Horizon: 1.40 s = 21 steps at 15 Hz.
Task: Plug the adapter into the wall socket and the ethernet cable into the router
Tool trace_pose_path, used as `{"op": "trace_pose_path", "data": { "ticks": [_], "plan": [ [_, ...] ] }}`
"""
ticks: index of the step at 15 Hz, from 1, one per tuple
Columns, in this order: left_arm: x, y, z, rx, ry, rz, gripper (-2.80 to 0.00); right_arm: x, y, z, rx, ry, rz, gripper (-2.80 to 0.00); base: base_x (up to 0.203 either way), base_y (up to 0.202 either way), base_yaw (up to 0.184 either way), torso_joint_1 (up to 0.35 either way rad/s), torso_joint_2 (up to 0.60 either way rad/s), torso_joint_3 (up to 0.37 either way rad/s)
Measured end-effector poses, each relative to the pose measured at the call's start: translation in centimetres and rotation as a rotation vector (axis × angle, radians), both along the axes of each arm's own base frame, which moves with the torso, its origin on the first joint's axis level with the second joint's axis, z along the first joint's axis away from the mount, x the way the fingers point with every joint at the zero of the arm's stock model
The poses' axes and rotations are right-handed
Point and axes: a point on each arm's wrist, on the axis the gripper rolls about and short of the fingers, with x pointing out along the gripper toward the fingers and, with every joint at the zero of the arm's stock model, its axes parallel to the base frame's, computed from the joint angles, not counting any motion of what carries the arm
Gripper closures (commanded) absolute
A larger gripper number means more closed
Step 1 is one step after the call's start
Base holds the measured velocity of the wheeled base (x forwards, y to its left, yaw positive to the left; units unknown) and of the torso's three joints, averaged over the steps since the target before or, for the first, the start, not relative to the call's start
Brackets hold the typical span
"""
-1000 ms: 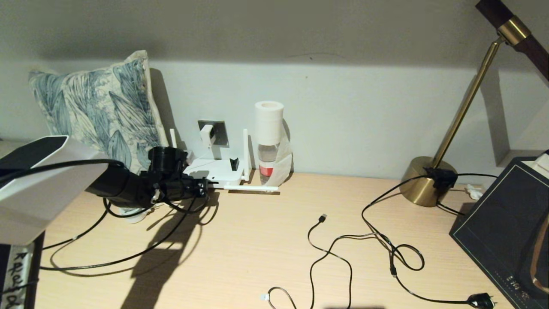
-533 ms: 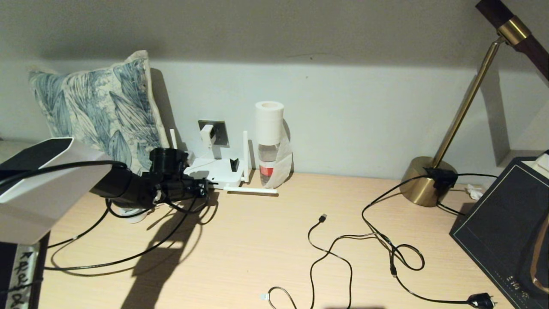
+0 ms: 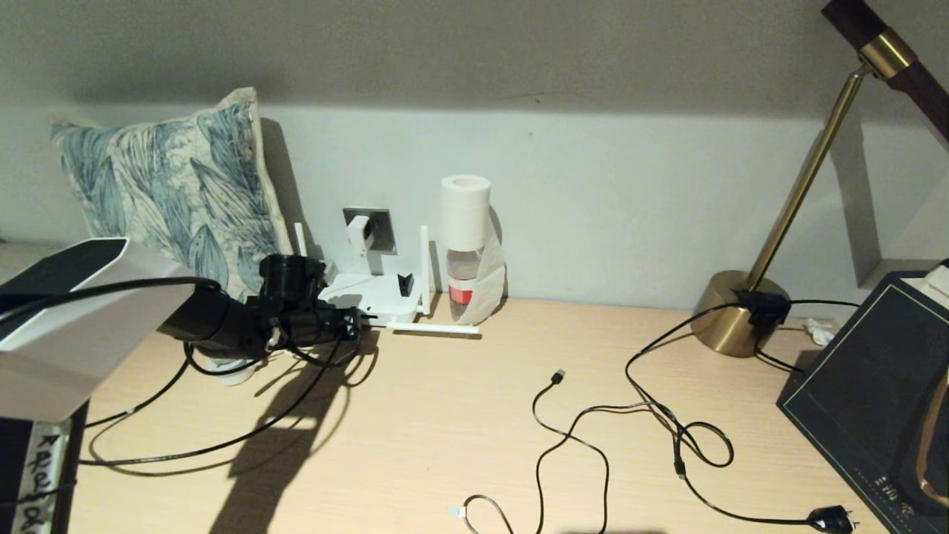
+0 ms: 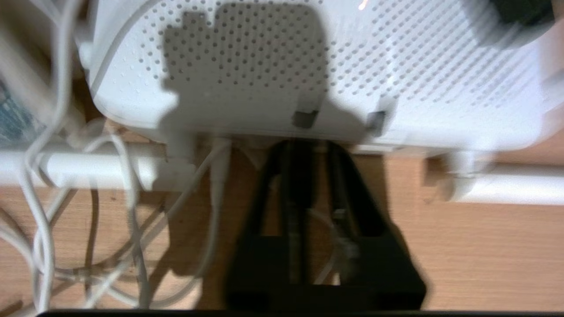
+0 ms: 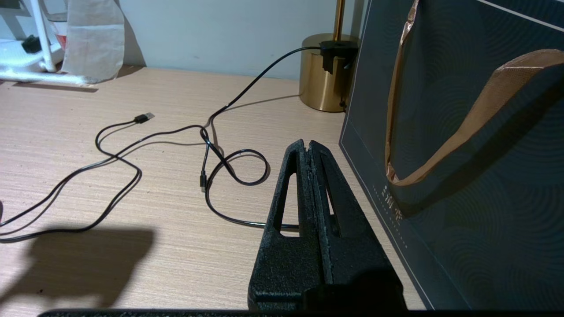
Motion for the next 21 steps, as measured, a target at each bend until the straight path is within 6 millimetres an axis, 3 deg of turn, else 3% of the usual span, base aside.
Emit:
{"op": "trace_pose_path", "data": {
  "ticks": [9, 13, 14, 17, 21],
  "plan": [
    [-0.5, 0.0, 0.2, -0.010, 0.010, 0.012, -2.80, 0.0, 0.0, 0.0, 0.000, 0.000, 0.000, 0.00, 0.000, 0.000, 0.000, 0.000, 0.00, 0.000],
    [-2.3, -0.2, 3.2, -0.008, -0.034, 0.000, -2.80, 0.0, 0.0, 0.0, 0.000, 0.000, 0.000, 0.00, 0.000, 0.000, 0.000, 0.000, 0.00, 0.000],
    [-3.2, -0.4, 4.6, -0.008, -0.055, -0.009, 0.00, 0.0, 0.0, 0.0, 0.000, 0.000, 0.000, 0.00, 0.000, 0.000, 0.000, 0.000, 0.00, 0.000],
    [-7.9, -0.6, 10.6, -0.010, -0.165, -0.039, 0.00, 0.0, 0.0, 0.0, 0.000, 0.000, 0.000, 0.00, 0.000, 0.000, 0.000, 0.000, 0.00, 0.000],
    [-18.3, 0.6, 19.2, -0.010, -0.345, -0.058, 0.00, 0.0, 0.0, 0.0, 0.000, 0.000, 0.000, 0.00, 0.000, 0.000, 0.000, 0.000, 0.00, 0.000]
  ]
}}
